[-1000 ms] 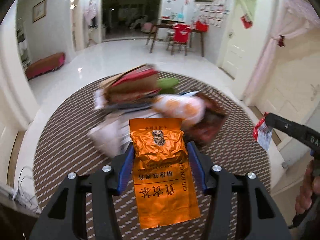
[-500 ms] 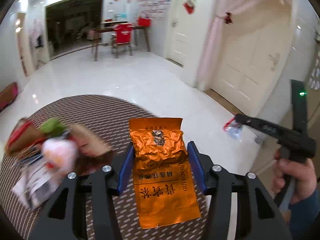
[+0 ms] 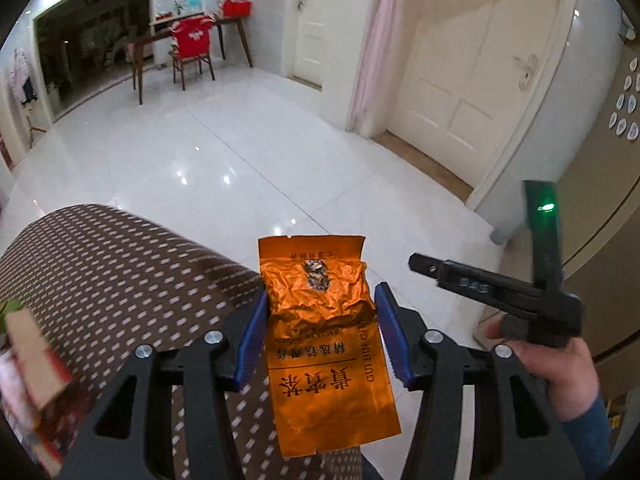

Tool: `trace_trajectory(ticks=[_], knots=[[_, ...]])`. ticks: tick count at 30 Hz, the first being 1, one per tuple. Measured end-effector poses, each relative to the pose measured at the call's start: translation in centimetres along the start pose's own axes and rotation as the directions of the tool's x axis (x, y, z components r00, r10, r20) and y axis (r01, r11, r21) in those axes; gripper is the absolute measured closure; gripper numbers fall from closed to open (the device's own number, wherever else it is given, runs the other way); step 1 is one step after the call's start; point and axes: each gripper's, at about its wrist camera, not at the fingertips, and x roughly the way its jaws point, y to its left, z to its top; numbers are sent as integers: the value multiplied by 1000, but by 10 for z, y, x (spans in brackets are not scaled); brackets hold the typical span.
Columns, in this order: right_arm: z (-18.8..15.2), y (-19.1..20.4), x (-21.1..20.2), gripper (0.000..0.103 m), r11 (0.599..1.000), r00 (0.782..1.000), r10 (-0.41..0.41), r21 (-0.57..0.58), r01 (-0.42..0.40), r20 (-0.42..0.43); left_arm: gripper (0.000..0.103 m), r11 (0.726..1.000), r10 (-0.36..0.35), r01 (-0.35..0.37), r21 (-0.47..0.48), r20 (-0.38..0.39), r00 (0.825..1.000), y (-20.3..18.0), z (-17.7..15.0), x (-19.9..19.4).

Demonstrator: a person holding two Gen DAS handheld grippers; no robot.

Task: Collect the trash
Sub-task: 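Carry both items over the blue bin and open both grippers to drop them, then move both open grippers back over the trash pile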

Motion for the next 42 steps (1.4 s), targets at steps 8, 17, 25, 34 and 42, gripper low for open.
trace_trajectory(ticks=[8, 17, 25, 34, 42], knots=[[7, -10, -55, 33, 999, 993, 12, 42, -17, 121, 50, 997, -69, 72, 26, -104, 992, -17, 18, 65], [6, 9, -85, 23, 1000, 980, 14, 19, -18, 200, 12, 998, -58, 60, 11, -137, 989, -13, 24, 78], [-2, 35, -90, 6, 1000, 973, 3, -8, -2, 233, 10, 999, -32, 32, -27, -28, 999, 3, 19, 21], [-15, 79, -108, 6, 996, 965, 7, -90, 17, 263, 9, 1000, -3, 6, -24, 118, 993, 5, 6, -56], [-26, 121, -126, 6, 988, 957, 41, -155, 5, 287, 9, 999, 39, -32, -41, 200, 979, 17, -8, -105]])
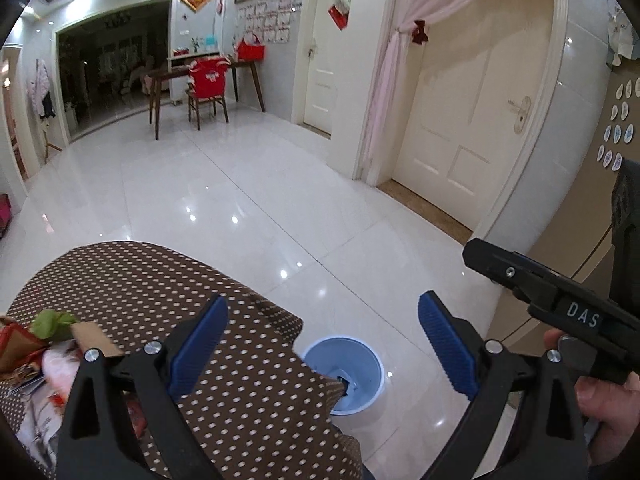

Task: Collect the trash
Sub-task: 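Move both open grippers back over the trash pile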

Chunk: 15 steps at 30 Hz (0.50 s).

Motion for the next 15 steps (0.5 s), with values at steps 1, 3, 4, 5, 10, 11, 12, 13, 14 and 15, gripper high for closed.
trace_trajectory(ticks=[1, 3, 4, 5, 10, 11, 12, 13, 14, 15], knots=[[-1, 5, -1, 6, 1000, 1000, 3, -8, -3, 0, 9, 1000, 5, -5, -6, 9, 1000, 4, -2, -7], [-2, 15, -1, 6, 1000, 1000, 13, -26, -13, -2, 9, 1000, 8, -7, -21, 22, 1000, 11, -4, -17], [-2, 20, -1, 6, 999, 1000, 19, -35, -19, -3, 9, 1000, 11, -10, -26, 27, 1000, 15, -5, -21], [-4, 28, -1, 6, 998, 1000, 27, -48, -27, -5, 9, 999, 17, -16, -33, 35, 999, 19, -7, -27], [-7, 60, 1, 6, 993, 998, 64, -101, -65, -17, 9, 995, 65, -60, -80, 67, 996, 44, -19, -53], [-8, 69, 2, 6, 990, 997, 75, -116, -77, -23, 9, 993, 77, -71, -89, 72, 994, 49, -22, -58], [-13, 76, 2, 6, 989, 996, 82, -125, -85, -25, 9, 992, 90, -83, -99, 77, 993, 54, -25, -62], [-14, 84, 3, 6, 986, 995, 93, -139, -97, -31, 9, 990, 103, -94, -109, 82, 991, 59, -28, -67], [-16, 91, 4, 6, 983, 994, 101, -150, -105, -36, 9, 986, 120, -109, -123, 88, 989, 64, -32, -72], [-20, 99, 5, 6, 980, 993, 108, -161, -113, -40, 9, 983, 134, -121, -134, 93, 987, 69, -35, -77]])
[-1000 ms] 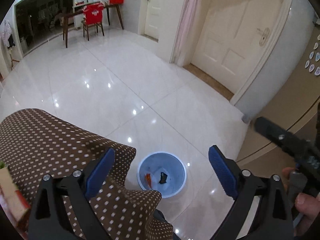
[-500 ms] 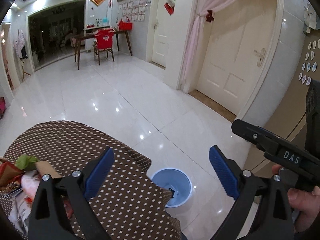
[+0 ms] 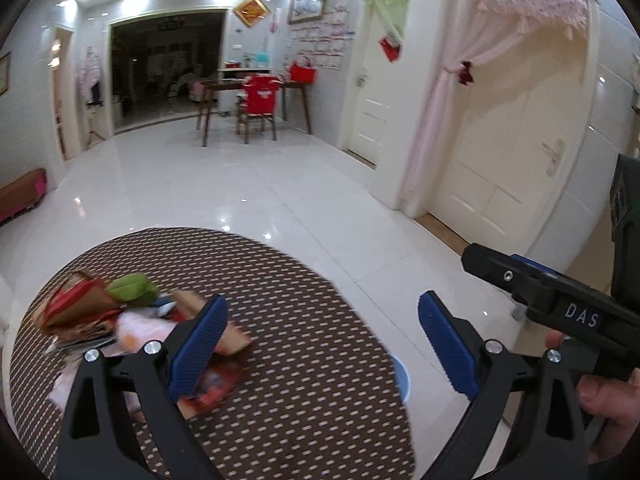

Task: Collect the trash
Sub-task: 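Move both open grippers back over the trash pile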

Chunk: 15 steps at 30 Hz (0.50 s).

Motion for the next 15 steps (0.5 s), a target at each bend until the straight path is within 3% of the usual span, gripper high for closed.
trace_trajectory(ticks=[10, 15], knots=[[-10, 68, 25, 6, 990, 994, 86, -105, -92, -61, 9, 982, 161, -157, -103, 29, 987, 67, -26, -39], [-16, 95, 36, 6, 981, 988, 115, -148, -129, -101, 9, 948, 263, -256, -189, 12, 965, 114, -48, -56]])
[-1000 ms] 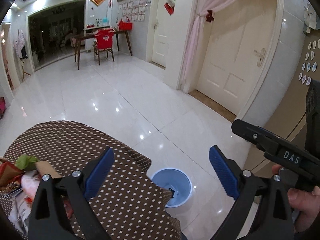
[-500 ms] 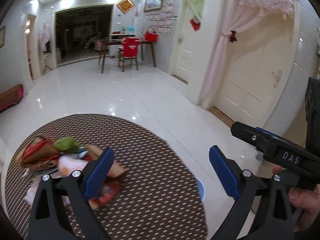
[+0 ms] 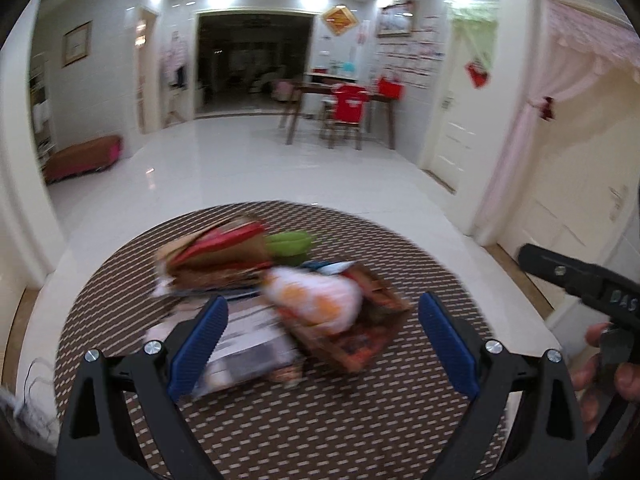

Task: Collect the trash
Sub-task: 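Move both open grippers back over the trash pile, then grasp the white paper bag with the left gripper while the right grasps the white plastic bag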

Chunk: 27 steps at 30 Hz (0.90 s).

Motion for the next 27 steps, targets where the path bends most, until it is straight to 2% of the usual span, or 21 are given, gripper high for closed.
trace_trajectory(ticks=[5, 8, 12, 16, 20, 23, 27], knots=[[-9, 17, 13, 6, 999, 999, 26, -27, -27, -37, 9, 990, 117, -120, -70, -42, 992, 46, -19, 4], [-17, 23, 19, 6, 999, 998, 35, -34, -37, -57, 9, 973, 196, -204, -105, -88, 977, 71, -33, 14], [-24, 28, 27, 6, 998, 996, 36, -39, -40, -83, 9, 956, 240, -260, -136, -145, 960, 94, -45, 34], [-30, 30, 34, 6, 998, 993, 48, -44, -53, -111, 9, 956, 228, -255, -143, -179, 957, 102, -48, 50], [-36, 46, 47, 6, 989, 981, 120, -72, -132, -154, 9, 957, 216, -248, -149, -203, 955, 107, -46, 65], [-38, 61, 63, 6, 979, 966, 176, -67, -191, -187, 20, 962, 192, -227, -151, -215, 958, 111, -45, 74], [-38, 81, 88, 7, 966, 944, 245, -26, -256, -221, 25, 965, 181, -216, -151, -217, 959, 113, -38, 81]])
